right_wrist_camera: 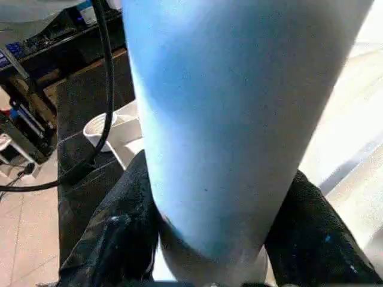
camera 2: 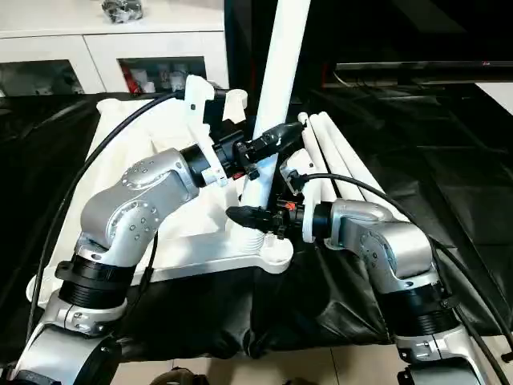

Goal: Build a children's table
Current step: Insert table leg to table base

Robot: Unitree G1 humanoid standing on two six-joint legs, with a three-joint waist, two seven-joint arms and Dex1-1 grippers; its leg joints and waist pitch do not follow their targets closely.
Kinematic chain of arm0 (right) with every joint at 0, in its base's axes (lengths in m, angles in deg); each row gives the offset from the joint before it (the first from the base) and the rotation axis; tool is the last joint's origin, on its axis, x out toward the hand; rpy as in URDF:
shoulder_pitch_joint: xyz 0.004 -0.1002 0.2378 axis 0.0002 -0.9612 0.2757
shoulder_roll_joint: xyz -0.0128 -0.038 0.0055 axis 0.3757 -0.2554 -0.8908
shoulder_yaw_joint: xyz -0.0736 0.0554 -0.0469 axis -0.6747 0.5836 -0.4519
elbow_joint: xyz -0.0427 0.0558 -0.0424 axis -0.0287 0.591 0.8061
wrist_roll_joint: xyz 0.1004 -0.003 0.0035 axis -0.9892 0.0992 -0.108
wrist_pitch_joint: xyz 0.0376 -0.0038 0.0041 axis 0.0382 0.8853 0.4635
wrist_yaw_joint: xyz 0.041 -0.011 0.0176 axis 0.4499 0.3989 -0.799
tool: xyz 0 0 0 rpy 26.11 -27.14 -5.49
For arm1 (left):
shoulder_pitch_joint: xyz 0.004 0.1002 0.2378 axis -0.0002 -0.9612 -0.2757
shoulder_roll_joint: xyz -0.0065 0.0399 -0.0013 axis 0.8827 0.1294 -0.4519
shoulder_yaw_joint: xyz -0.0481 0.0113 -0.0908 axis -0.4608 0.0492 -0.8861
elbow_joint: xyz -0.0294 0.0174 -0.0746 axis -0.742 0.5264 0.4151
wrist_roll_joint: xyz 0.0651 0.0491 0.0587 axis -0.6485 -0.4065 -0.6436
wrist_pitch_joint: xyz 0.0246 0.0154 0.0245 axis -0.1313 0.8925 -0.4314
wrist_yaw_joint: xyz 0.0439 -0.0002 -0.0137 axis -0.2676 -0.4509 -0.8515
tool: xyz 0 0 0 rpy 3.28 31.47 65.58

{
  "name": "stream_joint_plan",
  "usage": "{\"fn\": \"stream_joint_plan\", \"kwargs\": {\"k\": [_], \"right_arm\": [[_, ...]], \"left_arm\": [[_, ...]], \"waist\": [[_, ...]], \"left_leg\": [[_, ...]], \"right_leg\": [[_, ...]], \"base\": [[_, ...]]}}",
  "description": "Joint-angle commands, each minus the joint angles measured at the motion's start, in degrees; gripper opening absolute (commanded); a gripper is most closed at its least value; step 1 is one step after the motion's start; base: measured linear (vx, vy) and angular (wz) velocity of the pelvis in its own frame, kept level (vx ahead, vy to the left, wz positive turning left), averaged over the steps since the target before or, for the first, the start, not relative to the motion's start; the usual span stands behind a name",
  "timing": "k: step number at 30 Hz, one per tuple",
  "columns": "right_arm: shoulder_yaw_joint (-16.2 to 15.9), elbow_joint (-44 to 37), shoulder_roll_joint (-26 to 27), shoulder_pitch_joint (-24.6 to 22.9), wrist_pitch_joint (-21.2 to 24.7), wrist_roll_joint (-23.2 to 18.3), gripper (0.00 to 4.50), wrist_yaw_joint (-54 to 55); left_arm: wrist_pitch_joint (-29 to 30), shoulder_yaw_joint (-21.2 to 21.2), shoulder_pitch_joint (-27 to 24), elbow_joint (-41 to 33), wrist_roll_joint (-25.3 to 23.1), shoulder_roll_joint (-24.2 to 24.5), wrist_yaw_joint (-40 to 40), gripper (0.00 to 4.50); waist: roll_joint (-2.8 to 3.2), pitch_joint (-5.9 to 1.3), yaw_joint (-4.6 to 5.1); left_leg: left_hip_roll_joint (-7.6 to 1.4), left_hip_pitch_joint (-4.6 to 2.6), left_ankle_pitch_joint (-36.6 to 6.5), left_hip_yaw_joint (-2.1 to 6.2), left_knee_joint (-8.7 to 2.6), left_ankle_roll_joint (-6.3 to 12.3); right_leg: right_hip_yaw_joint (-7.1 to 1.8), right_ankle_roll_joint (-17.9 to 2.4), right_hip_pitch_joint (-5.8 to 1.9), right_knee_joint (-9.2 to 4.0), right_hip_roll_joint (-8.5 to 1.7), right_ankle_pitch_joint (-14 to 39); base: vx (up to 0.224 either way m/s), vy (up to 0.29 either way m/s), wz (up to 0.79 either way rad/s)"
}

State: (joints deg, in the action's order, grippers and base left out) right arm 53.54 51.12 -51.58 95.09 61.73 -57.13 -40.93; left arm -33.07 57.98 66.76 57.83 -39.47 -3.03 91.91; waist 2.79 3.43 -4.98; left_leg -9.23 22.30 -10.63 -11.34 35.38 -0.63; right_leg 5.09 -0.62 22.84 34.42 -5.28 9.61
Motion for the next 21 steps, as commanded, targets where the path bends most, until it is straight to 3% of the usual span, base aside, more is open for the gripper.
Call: {"fn": "stream_joint_plan", "kwargs": {"k": [1,6,8,12,15,17,21], "right_arm": [[0.55,0.48,-0.07,0.82,-0.86,0.83,1.92,-0.02],[0.65,0.80,-0.04,0.77,-1.47,1.03,1.91,-0.13],[0.86,0.76,0.14,0.76,-1.56,0.91,1.91,0.17],[0.91,0.83,0.56,0.37,-2.18,1.31,1.90,0.52],[1.11,0.90,1.07,0.08,-3.07,2.03,1.90,1.15],[1.55,0.90,1.65,-0.14,-3.02,1.98,1.90,2.12],[1.78,0.54,2.30,-0.54,-4.30,2.33,1.89,2.92]], "left_arm": [[1.04,-0.35,0.53,-0.83,0.98,-0.18,0.78,1.81],[2.59,-1.20,0.80,-0.64,2.29,-0.28,0.65,1.81],[3.49,-2.47,0.83,-0.41,4.59,-1.02,1.24,2.37],[2.22,-2.97,0.24,-1.34,4.54,-0.73,1.65,2.61],[0.27,-6.75,0.98,-0.99,5.54,-2.89,-1.89,2.91],[0.29,-8.67,1.92,-1.12,6.12,-3.60,-4.21,2.93],[-0.55,-9.81,3.02,-1.07,6.32,-4.19,-6.20,2.93]], "waist": [[-1.03,-4.51,0.11],[-0.87,-4.51,0.09],[-0.87,-4.50,0.05],[-0.84,-4.52,-0.03],[-0.98,-4.52,-0.04],[-1.17,-4.47,0.02],[-0.96,-4.50,-0.01]], "left_leg": [[-3.78,-0.94,-8.38,2.03,-3.89,2.05],[-3.76,-0.95,-8.60,2.04,-3.88,1.98],[-3.72,-0.91,-8.77,2.07,-3.90,1.89],[-3.76,-0.99,-9.02,2.08,-3.93,1.88],[-3.83,-0.92,-8.70,2.10,-3.90,1.87],[-3.71,-0.89,-8.95,2.01,-3.88,2.00],[-3.72,-0.92,-8.82,2.06,-3.87,2.07]], "right_leg": [[-2.94,-10.08,-2.97,-4.18,-3.75,14.58],[-2.92,-10.20,-2.95,-4.21,-3.74,14.78],[-2.86,-10.39,-3.01,-4.21,-3.75,14.53],[-2.88,-10.57,-2.93,-4.15,-3.76,14.60],[-2.88,-10.80,-3.07,-4.17,-3.87,14.08],[-2.88,-10.88,-3.07,-4.22,-3.81,14.42],[-2.84,-9.91,-2.99,-4.31,-3.76,15.27]], "base": [[0.000,0.000,0.00],[0.000,0.000,0.00],[0.000,0.000,0.00],[0.000,0.000,0.00],[0.000,0.000,0.00],[0.000,0.000,0.00],[0.000,0.000,0.00]]}}
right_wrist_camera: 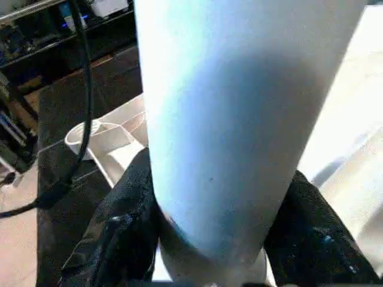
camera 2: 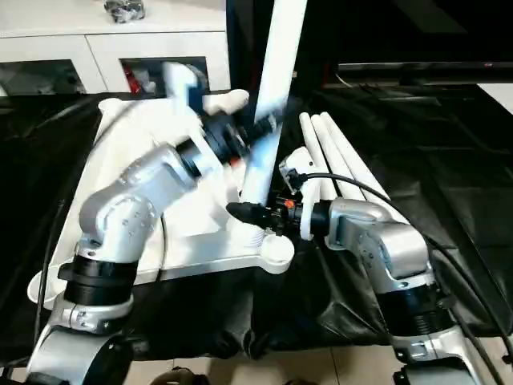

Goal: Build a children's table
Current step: Insert table leg to table base

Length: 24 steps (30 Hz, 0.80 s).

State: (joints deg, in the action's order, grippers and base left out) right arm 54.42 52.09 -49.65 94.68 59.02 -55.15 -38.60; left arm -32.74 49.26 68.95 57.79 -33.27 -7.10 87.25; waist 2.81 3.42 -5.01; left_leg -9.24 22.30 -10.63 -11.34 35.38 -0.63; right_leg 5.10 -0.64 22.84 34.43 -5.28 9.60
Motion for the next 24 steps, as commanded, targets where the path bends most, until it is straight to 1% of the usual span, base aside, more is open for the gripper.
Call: {"fn": "stream_joint_plan", "kwargs": {"k": [1,4,5,6,8,9,10,11,12,13,14,15,16,17,18,19,20,21,22,23,24], "right_arm": [[1.34,-0.64,0.83,-0.34,-2.05,0.52,1.89,1.35],[3.01,-0.69,1.78,-0.57,-2.70,0.82,1.89,4.01],[3.89,-0.58,2.07,-0.71,-2.94,1.31,1.89,5.78],[4.83,-0.32,2.49,-0.84,-3.71,2.11,1.89,7.99],[6.87,-0.60,3.36,-1.45,-5.46,2.95,1.89,11.39],[7.75,-0.88,3.74,-1.69,-6.29,3.20,1.89,12.69],[10.35,-2.63,5.11,-2.69,-7.47,3.26,1.89,16.39],[11.03,-4.14,5.43,-3.53,-7.64,3.86,1.89,18.25],[11.04,-5.52,5.44,-4.39,-8.25,5.52,1.89,20.25],[10.62,-6.74,5.61,-5.41,-10.21,7.90,1.89,22.27],[10.62,-6.74,5.61,-5.41,-10.21,7.90,1.89,22.27],[9.66,-7.63,5.59,-6.36,-12.46,11.01,1.89,24.45],[8.61,-8.62,5.79,-7.32,-14.54,14.54,1.89,27.41],[7.76,-9.67,5.83,-8.17,-13.86,16.52,1.89,29.63],[7.97,-10.68,6.68,-9.09,-12.50,15.78,1.89,30.38],[8.88,-11.63,7.97,-10.09,-11.99,14.71,1.89,31.27],[8.96,-12.94,8.81,-11.79,-11.17,15.75,1.89,33.70],[8.94,-13.50,9.15,-12.53,-11.07,16.36,1.89,34.85],[8.34,-14.29,9.24,-13.90,-11.57,17.95,1.89,36.31],[7.84,-14.85,9.26,-14.85,-11.98,19.03,1.89,37.18],[7.68,-15.37,9.43,-15.63,-11.98,18.67,1.89,36.92]], "left_arm": [[-1.84,-2.18,1.37,-0.70,0.30,-0.79,-2.52,2.93],[-4.29,-4.62,2.64,-0.12,0.37,-1.89,-5.11,2.93],[-5.35,-5.82,3.32,-0.15,0.56,-2.03,-6.18,2.93],[-6.08,-6.98,3.92,-0.31,0.90,-1.85,-6.88,2.93],[-6.22,-8.20,4.10,-1.17,0.11,0.06,-7.79,2.93],[-5.91,-8.48,3.92,-1.60,-0.47,1.23,-7.96,2.93],[-3.93,-8.42,2.20,-3.38,-2.49,5.18,-7.63,2.93],[-3.32,-7.68,-0.13,-4.64,-5.28,7.64,-8.07,2.93],[-3.52,-7.01,-2.46,-5.44,-8.28,9.49,-8.94,2.93],[-4.33,-5.95,-5.03,-5.80,-12.38,11.35,-10.46,2.93],[-4.33,-5.95,-5.03,-5.80,-12.38,11.35,-10.46,2.93],[-4.65,-5.51,-7.42,-5.63,-15.18,12.46,-12.02,2.93],[-4.12,-5.69,-10.24,-5.32,-17.15,13.14,-13.95,2.93],[-5.50,-5.28,-13.23,-4.97,-20.02,13.94,-15.65,2.93],[-7.78,-5.27,-16.50,-4.65,-22.00,14.23,-16.97,2.93],[-8.05,-5.96,-19.30,-4.66,-21.91,13.73,-17.97,2.93],[-8.69,-6.31,-22.97,-4.81,-23.60,13.18,-20.72,2.93],[-8.59,-6.36,-24.38,-5.08,-24.06,13.07,-21.91,2.93],[-9.83,-6.06,-26.78,-6.20,-25.21,12.79,-23.05,2.93],[-10.95,-5.68,-28.36,-7.15,-26.29,12.64,-23.65,2.93],[-11.47,-5.20,-29.45,-7.91,-27.25,12.56,-24.15,2.93]], "waist": [[-0.94,-4.49,0.05],[-0.96,-4.54,0.13],[-1.06,-4.59,0.10],[-1.02,-4.57,0.02],[-0.94,-4.52,0.08],[-0.75,-4.55,0.01],[-0.75,-4.54,0.19],[-0.57,-4.56,0.21],[-0.62,-4.52,0.46],[-0.57,-4.50,0.64],[-0.56,-4.51,0.88],[-0.55,-4.63,0.88],[-0.35,-4.66,0.87],[-0.41,-4.44,1.05],[-0.49,-4.38,1.20],[-0.33,-4.43,1.34],[-0.49,-4.33,1.52],[-0.36,-4.39,1.50],[-0.35,-4.15,1.59],[-0.36,-4.13,1.67],[-0.41,-4.05,1.65]], "left_leg": [[-3.72,-0.90,-8.63,2.09,-3.89,2.10],[-3.73,-0.82,-8.32,2.07,-3.86,2.19],[-3.67,-0.82,-8.23,2.09,-3.84,2.20],[-3.66,-0.87,-8.23,2.10,-3.86,2.13],[-3.54,-0.96,-8.63,2.06,-3.91,1.72],[-3.58,-0.99,-8.70,2.14,-3.96,1.61],[-3.60,-0.98,-8.75,2.13,-4.03,1.46],[-3.71,-1.06,-8.65,2.24,-4.19,1.17],[-3.75,-0.95,-8.52,2.33,-4.30,1.19],[-3.83,-0.97,-7.92,2.30,-4.34,0.88],[-3.62,-1.06,-7.86,2.13,-4.20,0.58],[-3.42,-1.12,-7.94,2.02,-4.12,0.53],[-3.56,-1.05,-7.44,2.06,-4.12,0.07],[-3.59,-0.99,-8.35,2.16,-4.33,-0.36],[-3.52,-1.03,-9.16,2.06,-4.39,-0.40],[-3.67,-1.14,-11.30,2.24,-4.63,-0.42],[-3.69,-1.16,-12.14,2.20,-4.75,-0.46],[-3.81,-1.21,-12.19,2.33,-4.79,-0.53],[-3.90,-1.12,-13.07,2.35,-5.00,-0.86],[-3.90,-1.20,-14.66,2.41,-5.13,-1.28],[-3.79,-1.38,-16.18,2.34,-5.18,-1.41]], "right_leg": [[-2.85,-9.91,-2.97,-4.28,-3.72,14.99],[-2.86,-10.16,-2.98,-4.26,-3.67,13.77],[-2.81,-10.17,-3.08,-4.24,-3.70,13.62],[-2.81,-10.05,-3.03,-4.29,-3.72,13.93],[-2.76,-9.44,-2.89,-4.33,-3.66,14.85],[-2.74,-9.30,-2.92,-4.23,-3.68,14.90],[-2.75,-8.98,-2.79,-4.21,-3.57,14.65],[-2.75,-8.67,-2.68,-3.99,-3.53,14.17],[-2.72,-8.50,-2.76,-3.92,-3.37,13.89],[-2.75,-7.62,-2.69,-3.79,-3.31,13.44],[-2.81,-7.01,-2.54,-3.87,-3.22,13.79],[-2.82,-7.10,-2.64,-3.92,-3.27,14.17],[-2.83,-6.89,-2.46,-3.94,-3.32,13.98],[-2.76,-6.47,-2.41,-4.10,-3.15,15.18],[-2.82,-6.26,-2.41,-4.23,-3.10,15.88],[-2.88,-6.34,-2.38,-4.31,-3.35,16.87],[-2.90,-6.32,-2.23,-4.49,-3.25,17.39],[-2.90,-6.39,-2.21,-4.41,-3.23,16.93],[-2.95,-6.27,-2.03,-4.58,-3.12,16.81],[-2.91,-5.92,-2.06,-4.69,-3.17,18.07],[-2.97,-5.37,-1.90,-5.00,-3.21,19.84]], "base": [[0.000,0.000,0.00],[0.000,0.000,0.00],[0.000,0.000,0.00],[0.000,0.000,0.00],[0.000,0.000,0.00],[0.000,0.000,0.00],[0.000,0.000,0.00],[0.000,0.000,0.00],[0.000,0.000,0.00],[0.000,0.000,0.00],[0.000,0.000,0.00],[0.000,0.000,0.00],[0.000,0.000,0.00],[0.000,0.000,0.00],[0.000,0.000,0.00],[0.000,0.000,0.00],[0.000,0.000,0.00],[0.000,0.000,0.00],[0.000,0.000,0.00],[0.000,0.000,0.00],[0.000,0.000,0.00]]}}
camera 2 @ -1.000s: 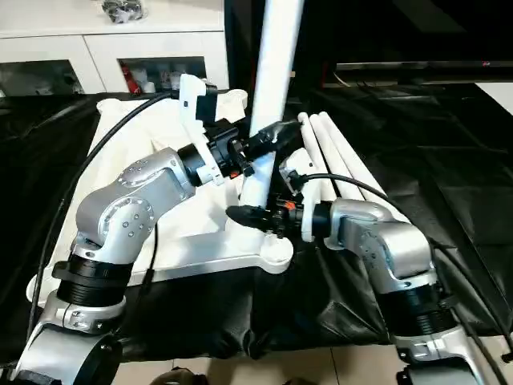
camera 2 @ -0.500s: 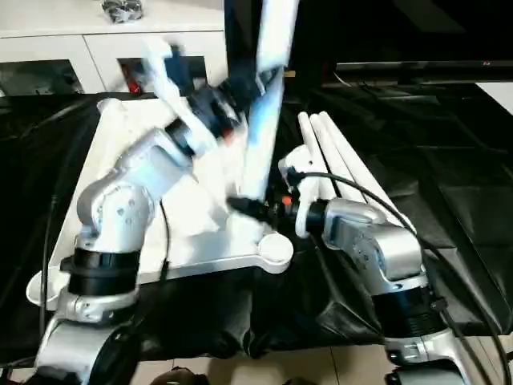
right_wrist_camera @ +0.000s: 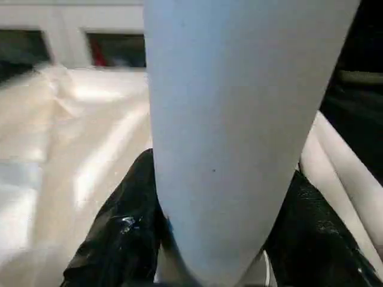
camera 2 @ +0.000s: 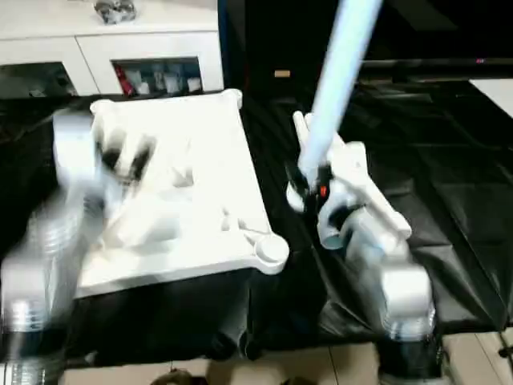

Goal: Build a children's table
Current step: Insert table leg to table base

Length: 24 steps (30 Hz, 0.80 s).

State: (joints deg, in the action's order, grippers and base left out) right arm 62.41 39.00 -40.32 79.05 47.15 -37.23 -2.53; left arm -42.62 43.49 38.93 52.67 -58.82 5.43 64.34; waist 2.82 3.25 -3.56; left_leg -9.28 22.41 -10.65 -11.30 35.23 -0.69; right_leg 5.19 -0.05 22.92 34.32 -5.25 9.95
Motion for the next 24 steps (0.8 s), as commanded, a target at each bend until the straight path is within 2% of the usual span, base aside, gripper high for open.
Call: {"fn": "stream_joint_plan", "kwargs": {"k": [1,3,4,5,6,7,8,9,10,11,12,13,14,15,16,17,18,19,20,21,22,23,24], "right_arm": [[-2.11,-2.15,-0.72,-0.52,-1.40,3.17,1.89,1.00],[-3.31,-1.79,-1.14,-0.76,-2.10,4.49,1.89,0.85],[-4.29,-1.29,-0.93,-0.86,-3.20,5.51,1.89,0.89],[-4.57,-0.89,-0.48,-0.80,-3.68,5.98,1.89,1.35],[-4.61,-0.41,0.09,-0.60,-4.01,6.10,1.89,1.81],[-4.83,0.71,0.75,0.15,-4.87,6.49,1.89,2.61],[-4.99,1.04,0.81,0.42,-5.23,6.66,1.89,2.71],[-4.99,1.04,0.81,0.42,-5.23,6.66,1.89,2.71],[-4.59,1.25,1.35,0.50,-5.46,5.98,1.89,2.71],[-3.84,1.62,2.09,0.77,-5.04,4.80,1.89,2.63],[-3.05,1.98,2.64,1.07,-4.81,3.82,1.89,2.59],[-2.56,2.24,2.98,1.24,-4.88,3.35,1.89,2.52],[-2.36,2.33,3.08,1.28,-5.00,3.24,1.89,2.47],[-1.81,2.58,3.30,1.28,-5.35,3.53,1.89,3.12],[-1.75,2.61,3.32,1.28,-5.39,3.57,1.89,3.20],[-0.98,3.03,3.79,1.18,-6.68,4.35,1.89,4.64],[-0.84,3.15,3.93,1.15,-7.13,4.59,1.89,4.96],[-0.65,3.26,4.16,1.11,-7.58,4.47,1.89,5.04],[-0.48,3.28,4.42,0.96,-8.53,4.05,1.89,4.76],[-0.40,3.26,4.62,0.79,-9.32,3.66,1.89,4.43],[-0.48,3.21,4.69,0.56,-9.71,3.84,1.89,4.57],[-0.61,3.40,4.71,0.22,-10.93,4.01,1.89,4.18],[-0.61,3.40,4.72,0.22,-10.95,4.00,1.89,4.16]], "left_arm": [[-2.41,1.65,-0.38,-3.56,-4.04,-0.09,-2.63,2.93],[-2.08,2.78,-0.74,-4.06,-5.74,-0.06,-3.69,2.93],[-2.71,4.03,-1.08,-4.56,-7.26,-0.73,-4.75,2.93],[-3.23,4.95,-1.14,-4.78,-8.30,-1.12,-5.49,2.93],[-3.71,5.81,-0.99,-4.79,-9.07,-1.46,-6.04,2.93],[-3.41,6.51,-0.49,-3.33,-8.88,-2.52,-6.25,2.93],[-3.28,6.24,-0.40,-2.75,-8.03,-3.23,-6.03,2.93],[-3.28,6.24,-0.40,-2.75,-8.03,-3.23,-6.03,2.93],[-3.52,6.14,-0.39,-2.59,-7.52,-3.47,-5.58,2.93],[-2.69,5.41,-0.28,-2.54,-6.68,-3.98,-5.61,2.93],[-2.16,5.23,-0.02,-2.13,-7.33,-3.77,-6.17,2.93],[-1.97,5.19,0.13,-1.85,-7.98,-3.59,-6.55,2.93],[-1.90,5.23,0.16,-1.73,-8.51,-3.51,-6.84,2.93],[-2.49,5.40,0.17,-1.59,-8.82,-3.32,-6.69,2.93],[-2.56,5.41,0.17,-1.58,-8.82,-3.31,-6.66,2.93],[-2.79,5.71,0.03,-1.58,-9.03,-3.16,-6.36,2.93],[-2.75,5.78,-0.01,-1.59,-9.14,-3.16,-6.32,2.93],[-2.50,5.71,-0.10,-1.60,-8.76,-3.36,-6.01,2.93],[-2.79,5.61,-0.14,-1.40,-7.93,-3.63,-5.17,2.93],[-3.14,5.60,-0.14,-1.18,-7.02,-3.86,-4.16,2.93],[-3.49,6.08,-0.10,-0.93,-6.28,-3.80,-2.74,2.93],[-4.93,7.92,0.04,-0.11,-4.56,-3.47,1.57,2.93],[-4.95,7.95,0.05,-0.10,-4.51,-3.46,1.67,2.93]], "waist": [[-0.44,-3.79,0.18],[-0.35,-3.50,0.30],[-1.18,-2.86,-0.17],[0.66,-3.72,0.39],[0.54,-3.29,1.00],[1.67,-3.07,2.19],[1.92,-2.48,2.63],[1.56,-2.42,2.93],[0.86,-2.58,3.31],[-0.46,-2.45,3.36],[-1.68,-2.26,2.64],[-2.67,-2.19,1.19],[-2.44,-2.75,-0.48],[-2.14,-3.55,-1.58],[-2.04,-3.72,-1.60],[-0.84,-4.16,-1.52],[-0.53,-4.01,-0.79],[0.24,-4.21,-0.18],[0.25,-4.00,0.18],[0.52,-3.83,0.36],[0.31,-3.57,0.58],[0.24,-3.25,0.67],[-0.23,-3.14,0.82]], "left_leg": [[-3.70,-1.72,-17.22,2.25,-5.03,-1.47],[-3.79,-1.63,-19.24,2.52,-5.29,-2.01],[-2.91,1.55,-20.98,5.08,-6.58,0.10],[-3.50,0.98,-24.00,6.65,-6.89,0.14],[-4.22,0.54,-26.72,8.03,-7.18,-0.31],[-5.59,0.29,-34.18,11.22,-8.54,-2.70],[-5.46,0.46,-41.57,12.86,-9.86,-4.72],[-4.95,0.62,-44.00,13.46,-9.96,-5.27],[-4.41,-0.48,-44.36,12.41,-7.93,-6.09],[-1.83,-2.09,-37.04,8.51,-3.52,-5.70],[0.73,-2.14,-27.67,6.19,-0.54,-3.19],[0.85,-0.53,-9.92,5.00,2.98,1.07],[-0.64,2.45,-3.75,6.16,2.86,3.12],[-1.55,2.42,-2.64,6.64,1.10,4.54],[-1.48,2.37,-1.36,6.47,0.16,5.77],[-1.98,0.59,0.49,5.67,-1.66,8.45],[-2.42,0.00,0.69,5.31,-2.21,9.50],[-3.09,-1.06,0.21,5.20,-2.52,10.68],[-3.62,-1.18,-2.00,5.35,-2.83,10.34],[-4.30,-1.54,-9.33,5.42,-3.55,6.65],[-4.19,-1.96,-16.91,5.11,-4.17,2.09],[-3.76,-2.33,-22.60,4.69,-4.66,-1.34],[-3.56,-2.48,-24.76,4.43,-4.83,-2.40]], "right_leg": [[-3.12,-5.74,-1.76,-5.13,-3.26,20.71],[-3.01,-4.77,-1.78,-5.38,-3.30,23.06],[-0.39,-4.91,-3.94,-4.02,-4.24,23.37],[0.92,-4.06,-4.10,-3.79,-3.69,22.04],[0.86,-4.75,-3.42,-4.02,-3.44,19.59],[1.37,-6.11,-4.11,-2.37,-2.32,15.34],[0.85,-6.22,-4.07,-0.76,-1.67,12.68],[0.54,-6.54,-4.25,-0.43,-1.79,12.59],[-0.73,-6.69,-3.29,-2.42,-2.64,17.36],[-2.18,-6.63,-1.06,-6.83,-4.72,28.89],[-2.20,-4.53,-0.76,-9.03,-6.60,39.24],[-4.66,-0.17,-2.06,-10.75,-10.12,52.91],[-6.82,0.83,-4.51,-8.86,-12.32,50.07],[-6.83,-2.76,-4.97,-7.00,-11.29,39.60],[-6.01,-5.39,-5.00,-6.05,-9.71,32.98],[-3.91,-9.76,-3.14,-4.31,-6.21,21.17],[-2.91,-11.48,-2.43,-3.66,-4.55,17.63],[-2.05,-13.21,-2.00,-2.60,-2.74,12.54],[-2.04,-13.37,-1.71,-2.47,-2.23,11.50],[-2.27,-12.47,-1.70,-2.62,-1.86,11.78],[-2.65,-11.35,-1.62,-3.13,-2.13,13.16],[-2.84,-9.96,-1.41,-3.77,-2.40,16.10],[-2.96,-9.09,-1.36,-4.08,-2.50,18.00]], "base": [[0.000,0.000,0.00],[0.000,0.000,0.00],[0.000,0.000,0.00],[-0.033,-0.008,0.28],[-0.025,-0.036,0.53],[-0.025,-0.036,0.53],[-0.021,-0.070,0.54],[-0.022,-0.098,0.60],[-0.022,-0.098,0.60],[-0.014,-0.142,0.50],[-0.009,-0.132,0.13],[-0.009,-0.132,0.13],[0.008,-0.061,-0.11],[0.000,0.000,0.00],[0.000,0.000,0.00],[0.000,0.000,0.00],[-0.023,0.060,0.12],[-0.023,0.060,0.12],[-0.015,0.074,0.06],[-0.032,0.066,0.09],[-0.032,0.066,0.09],[-0.036,0.052,0.11],[0.000,0.000,0.00]]}}
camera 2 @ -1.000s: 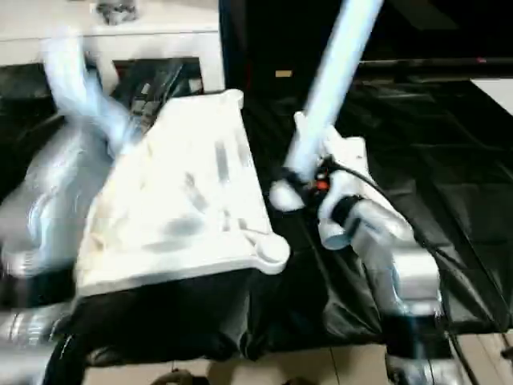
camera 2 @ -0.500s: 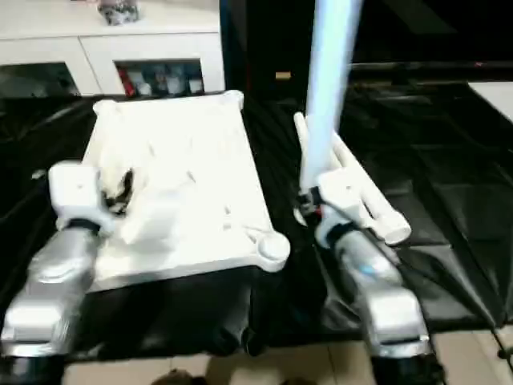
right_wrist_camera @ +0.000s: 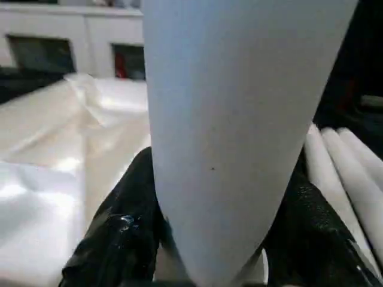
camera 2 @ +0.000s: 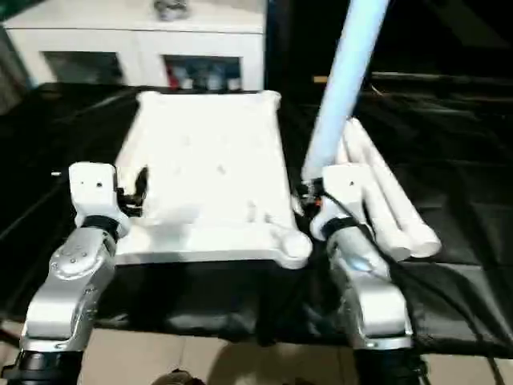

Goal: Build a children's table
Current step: Insert table leg to table base

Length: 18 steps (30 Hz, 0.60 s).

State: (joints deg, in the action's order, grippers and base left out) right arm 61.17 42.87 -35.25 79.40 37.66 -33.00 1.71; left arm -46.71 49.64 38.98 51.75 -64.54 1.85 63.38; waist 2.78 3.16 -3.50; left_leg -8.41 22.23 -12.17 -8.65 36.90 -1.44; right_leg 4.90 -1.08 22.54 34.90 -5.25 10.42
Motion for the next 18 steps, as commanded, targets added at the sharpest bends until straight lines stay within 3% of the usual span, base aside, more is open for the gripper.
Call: {"fn": "stream_joint_plan", "kwargs": {"k": [1,2,3,5,6,7,9,11,12,13,14,16,17,18], "right_arm": [[0.87,-0.45,-0.23,-0.18,-1.03,-0.67,1.89,-0.51],[1.06,-0.43,-0.12,-0.18,-0.66,-1.00,1.89,-0.82],[1.59,-0.43,-0.38,0.09,-0.44,-2.27,1.89,-2.26],[2.01,-0.23,-0.81,0.34,-0.25,-3.21,1.89,-3.43],[2.75,-0.09,-1.91,0.66,0.64,-4.41,1.89,-5.18],[2.99,-0.05,-2.12,0.72,0.99,-4.77,1.89,-5.58],[3.90,0.21,-3.61,0.80,2.71,-7.77,1.89,-9.36],[4.96,0.15,-6.07,0.54,5.35,-10.40,1.89,-12.88],[5.07,0.05,-6.44,0.45,5.59,-10.56,1.89,-13.23],[5.94,-0.50,-8.11,-0.03,7.15,-11.77,1.89,-14.84],[5.94,-0.50,-8.11,-0.03,7.15,-11.77,1.89,-14.84],[6.27,-0.70,-9.33,-0.46,7.28,-11.90,1.89,-15.82],[6.56,-1.03,-10.52,-1.06,7.66,-12.22,1.89,-16.89],[6.76,-1.46,-11.65,-1.68,8.03,-12.51,1.89,-17.89]], "left_arm": [[-1.61,3.01,0.10,1.13,2.50,0.41,5.81,2.93],[-2.05,3.77,0.18,1.30,3.35,0.59,7.86,2.93],[-2.89,6.89,0.56,2.22,5.85,2.12,15.96,2.93],[-3.47,8.64,1.33,3.69,5.99,3.20,19.67,2.93],[-4.35,10.88,3.40,7.28,6.06,4.68,25.51,2.93],[-4.67,11.19,4.02,8.32,5.91,4.92,26.68,2.93],[-6.28,12.29,7.25,13.36,5.70,5.29,31.85,2.93],[-7.79,14.30,11.13,19.02,5.42,5.79,38.74,2.93],[-7.88,14.60,11.59,19.66,5.28,5.85,39.47,2.93],[-8.61,15.93,13.73,22.79,5.19,5.99,43.67,2.93],[-8.61,15.93,13.73,22.79,5.19,5.99,43.67,2.93],[-8.30,17.08,15.19,24.89,5.96,6.46,47.00,2.93],[-7.99,18.40,16.45,26.74,6.15,6.90,49.46,2.93],[-7.94,19.77,17.56,28.44,6.09,7.40,52.21,2.93]], "waist": [[-0.37,-2.96,0.73],[-0.40,-2.89,0.72],[-0.95,-2.83,0.85],[-0.81,-2.87,1.05],[-0.41,-2.91,0.99],[-0.61,-2.98,1.04],[-0.64,-2.97,1.46],[-0.01,-3.14,1.60],[-0.37,-3.12,1.72],[0.12,-3.27,1.71],[-0.24,-3.38,1.79],[0.07,-3.59,1.98],[0.01,-3.59,1.94],[0.79,-3.74,1.85]], "left_leg": [[-4.09,-2.33,-24.90,1.64,-6.71,-2.80],[-3.97,-2.23,-25.24,1.56,-6.75,-3.09],[-3.86,-1.85,-25.21,1.62,-6.94,-2.98],[-3.75,-1.58,-24.72,1.48,-7.00,-2.90],[-3.76,-1.56,-24.40,1.48,-6.99,-2.92],[-3.64,-1.72,-24.12,1.27,-6.92,-2.92],[-3.50,-1.18,-22.69,1.29,-6.98,-2.33],[-3.41,-1.51,-21.33,1.16,-6.67,-1.60],[-3.38,-1.41,-20.98,1.04,-6.72,-1.33],[-3.50,-1.21,-18.96,0.99,-6.63,-0.88],[-3.58,-1.11,-18.47,0.95,-6.54,-0.75],[-3.64,-0.50,-15.94,1.01,-6.49,-0.06],[-3.51,-0.62,-15.80,0.83,-6.31,0.45],[-3.48,-0.97,-15.78,0.80,-6.15,0.41]], "right_leg": [[-2.97,-6.55,-1.02,-5.02,-2.84,20.19],[-3.14,-5.83,-0.99,-5.14,-3.04,21.53],[-3.56,-4.07,-1.11,-5.42,-3.38,25.13],[-3.84,-3.11,-0.94,-5.52,-3.43,26.71],[-3.91,-2.82,-0.96,-5.55,-3.50,26.86],[-3.99,-2.16,-0.73,-5.71,-3.37,27.29],[-3.95,-2.35,-1.28,-5.87,-3.55,26.64],[-4.01,-2.92,-1.18,-6.03,-3.61,26.41],[-3.96,-2.92,-1.24,-6.26,-3.52,26.49],[-3.99,-4.33,-1.50,-5.99,-3.68,24.15],[-3.99,-4.81,-1.62,-5.82,-3.68,23.31],[-3.90,-6.37,-2.22,-5.19,-3.78,20.39],[-3.88,-6.47,-2.05,-5.51,-3.77,21.72],[-3.92,-6.75,-1.91,-5.50,-3.77,21.82]], "base": [[0.000,0.000,0.00],[0.000,0.000,0.00],[0.000,0.000,0.00],[0.000,0.000,0.00],[0.000,0.000,0.00],[0.000,0.000,0.00],[0.000,0.000,0.00],[0.000,0.000,0.00],[0.000,0.000,0.00],[0.000,0.000,0.00],[0.000,0.000,0.00],[0.000,0.000,0.00],[0.000,0.000,0.00],[0.000,0.000,0.00]]}}
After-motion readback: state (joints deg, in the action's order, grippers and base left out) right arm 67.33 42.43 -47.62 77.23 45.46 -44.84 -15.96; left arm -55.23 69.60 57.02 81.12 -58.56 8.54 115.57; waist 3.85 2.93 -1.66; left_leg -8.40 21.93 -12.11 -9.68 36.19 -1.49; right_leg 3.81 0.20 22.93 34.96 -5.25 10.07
